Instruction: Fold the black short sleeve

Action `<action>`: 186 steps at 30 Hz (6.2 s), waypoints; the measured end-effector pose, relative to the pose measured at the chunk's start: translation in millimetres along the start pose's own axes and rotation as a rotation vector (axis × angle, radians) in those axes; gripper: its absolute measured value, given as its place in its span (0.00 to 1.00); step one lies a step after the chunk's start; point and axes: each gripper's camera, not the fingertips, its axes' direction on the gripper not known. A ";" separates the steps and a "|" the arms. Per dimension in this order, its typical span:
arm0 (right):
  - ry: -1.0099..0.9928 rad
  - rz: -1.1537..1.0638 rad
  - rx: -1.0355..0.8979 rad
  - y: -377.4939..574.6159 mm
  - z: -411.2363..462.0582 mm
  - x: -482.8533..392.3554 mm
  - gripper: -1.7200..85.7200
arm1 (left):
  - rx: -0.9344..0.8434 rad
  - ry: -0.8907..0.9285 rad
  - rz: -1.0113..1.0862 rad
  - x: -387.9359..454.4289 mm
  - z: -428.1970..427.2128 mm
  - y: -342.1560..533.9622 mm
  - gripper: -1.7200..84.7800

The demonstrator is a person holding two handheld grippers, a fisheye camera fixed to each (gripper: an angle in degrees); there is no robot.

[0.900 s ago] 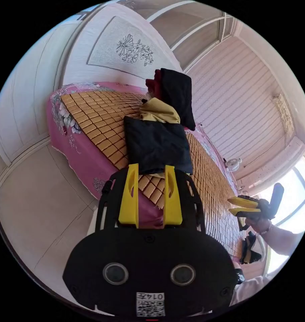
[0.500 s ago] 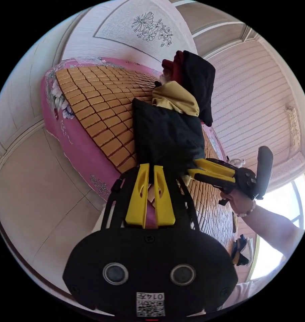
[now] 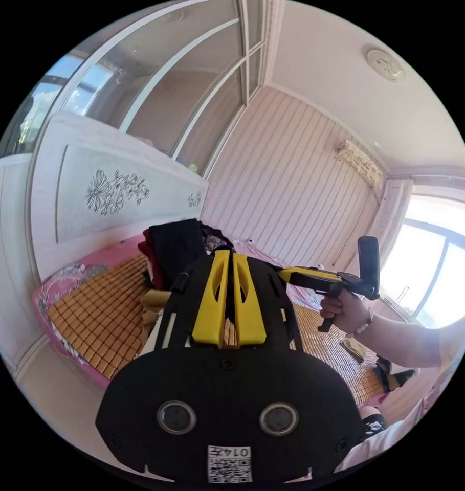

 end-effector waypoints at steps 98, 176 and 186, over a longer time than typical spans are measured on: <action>0.397 0.829 0.627 514.0 -705.1 -128.7 0.02 | -0.414 0.780 0.312 372.8 44.9 62.3 0.01; 0.295 1.263 -0.197 516.6 -381.1 96.2 0.03 | -1.167 0.133 -0.012 156.1 237.9 220.6 0.01; 0.397 1.417 -0.237 546.7 -383.2 123.2 0.04 | -1.211 -0.002 -0.047 137.1 273.2 214.4 0.06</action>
